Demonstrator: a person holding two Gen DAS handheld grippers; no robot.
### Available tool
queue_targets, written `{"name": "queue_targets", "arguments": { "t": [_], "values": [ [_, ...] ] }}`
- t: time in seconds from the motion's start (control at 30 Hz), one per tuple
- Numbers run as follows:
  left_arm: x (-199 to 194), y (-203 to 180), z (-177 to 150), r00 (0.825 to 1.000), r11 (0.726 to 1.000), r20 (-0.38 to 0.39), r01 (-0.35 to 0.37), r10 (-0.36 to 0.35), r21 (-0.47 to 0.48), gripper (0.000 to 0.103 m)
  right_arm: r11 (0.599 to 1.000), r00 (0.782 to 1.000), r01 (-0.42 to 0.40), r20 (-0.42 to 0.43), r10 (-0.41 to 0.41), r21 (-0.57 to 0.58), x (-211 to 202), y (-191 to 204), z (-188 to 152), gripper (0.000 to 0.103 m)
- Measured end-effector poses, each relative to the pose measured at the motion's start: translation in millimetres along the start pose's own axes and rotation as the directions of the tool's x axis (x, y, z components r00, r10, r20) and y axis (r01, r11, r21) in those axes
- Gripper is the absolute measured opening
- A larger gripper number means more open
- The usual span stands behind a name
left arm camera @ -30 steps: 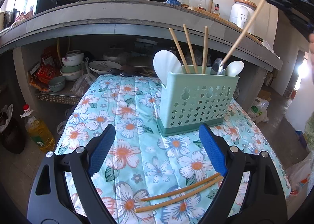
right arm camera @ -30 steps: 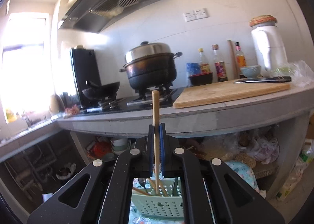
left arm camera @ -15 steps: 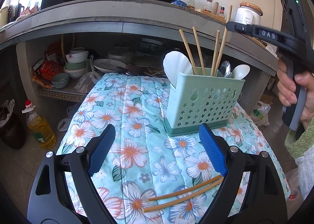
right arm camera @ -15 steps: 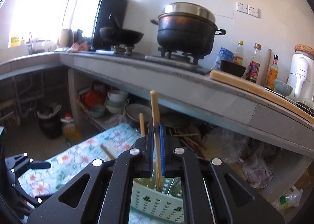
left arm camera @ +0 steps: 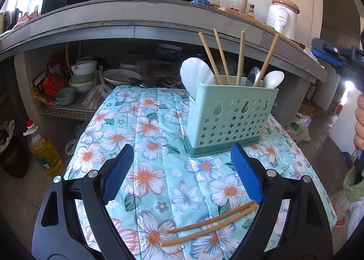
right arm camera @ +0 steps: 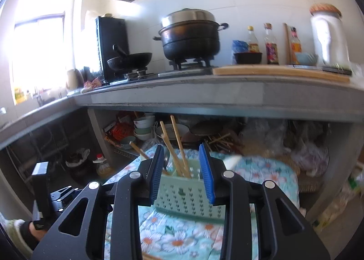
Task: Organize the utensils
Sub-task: 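Reach the left gripper to the remaining chopsticks and close on one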
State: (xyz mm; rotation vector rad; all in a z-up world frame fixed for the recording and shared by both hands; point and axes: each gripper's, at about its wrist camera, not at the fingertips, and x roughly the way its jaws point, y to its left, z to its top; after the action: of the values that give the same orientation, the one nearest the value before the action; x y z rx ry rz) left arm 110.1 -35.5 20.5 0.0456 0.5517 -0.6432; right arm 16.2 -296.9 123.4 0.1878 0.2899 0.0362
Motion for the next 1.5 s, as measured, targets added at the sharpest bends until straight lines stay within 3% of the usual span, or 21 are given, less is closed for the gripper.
{"name": "queue_targets", "arguments": {
  "t": [0.27, 0.4, 0.53, 0.63, 0.73, 0.97, 1.07, 1.17, 1.23, 1.4, 1.5],
  "values": [
    [1, -16, -3, 1.000, 0.999, -0.020, 0.015, -0.014, 0.052, 0.083, 0.975, 0.991, 0.044, -0.132, -0.015, 0.216, -23, -24, -66, 0.039],
    [1, -22, -6, 0.999, 0.997, -0.029, 0.019, -0.017, 0.070, 0.083, 0.927, 0.963, 0.118, -0.268, -0.020, 0.356, -16, -36, -113, 0.043],
    [6, -27, -11, 0.998, 0.995, -0.061, 0.011, -0.005, 0.099, 0.083, 0.853, 0.925, 0.183, -0.380, 0.019, 0.489, -9, -45, -162, 0.043],
    [10, -34, -16, 0.997, 0.990, -0.080, 0.002, 0.009, 0.142, 0.083, 0.800, 0.906, 0.225, -0.422, 0.038, 0.556, -6, -51, -187, 0.043],
    [18, -39, -22, 0.994, 0.983, -0.107, -0.006, 0.026, 0.181, 0.083, 0.774, 0.901, 0.244, -0.433, 0.043, 0.584, -9, -53, -199, 0.043],
    [27, -65, -44, 0.987, 0.951, -0.157, 0.015, 0.035, 0.309, 0.083, 0.757, 0.905, 0.238, -0.422, 0.054, 0.608, -12, -57, -203, 0.045],
    [26, -82, -59, 0.984, 0.920, -0.175, 0.043, 0.029, 0.390, 0.083, 0.756, 0.905, 0.233, -0.422, 0.062, 0.612, -13, -58, -202, 0.046],
    [25, -99, -75, 0.983, 0.869, -0.179, 0.060, 0.033, 0.492, 0.079, 0.752, 0.904, 0.228, -0.421, 0.072, 0.619, -13, -59, -201, 0.046],
    [23, -110, -87, 0.984, 0.822, -0.170, 0.057, 0.049, 0.567, 0.070, 0.749, 0.904, 0.227, -0.420, 0.075, 0.622, -13, -60, -202, 0.046],
    [26, -133, -118, 0.984, 0.675, -0.161, 0.069, 0.075, 0.734, 0.043, 0.742, 0.906, 0.223, -0.415, 0.081, 0.632, -15, -62, -204, 0.046],
    [29, -143, -127, 0.984, 0.620, -0.155, 0.068, 0.087, 0.782, 0.031, 0.740, 0.909, 0.218, -0.408, 0.082, 0.636, -18, -64, -204, 0.046]
  ]
}}
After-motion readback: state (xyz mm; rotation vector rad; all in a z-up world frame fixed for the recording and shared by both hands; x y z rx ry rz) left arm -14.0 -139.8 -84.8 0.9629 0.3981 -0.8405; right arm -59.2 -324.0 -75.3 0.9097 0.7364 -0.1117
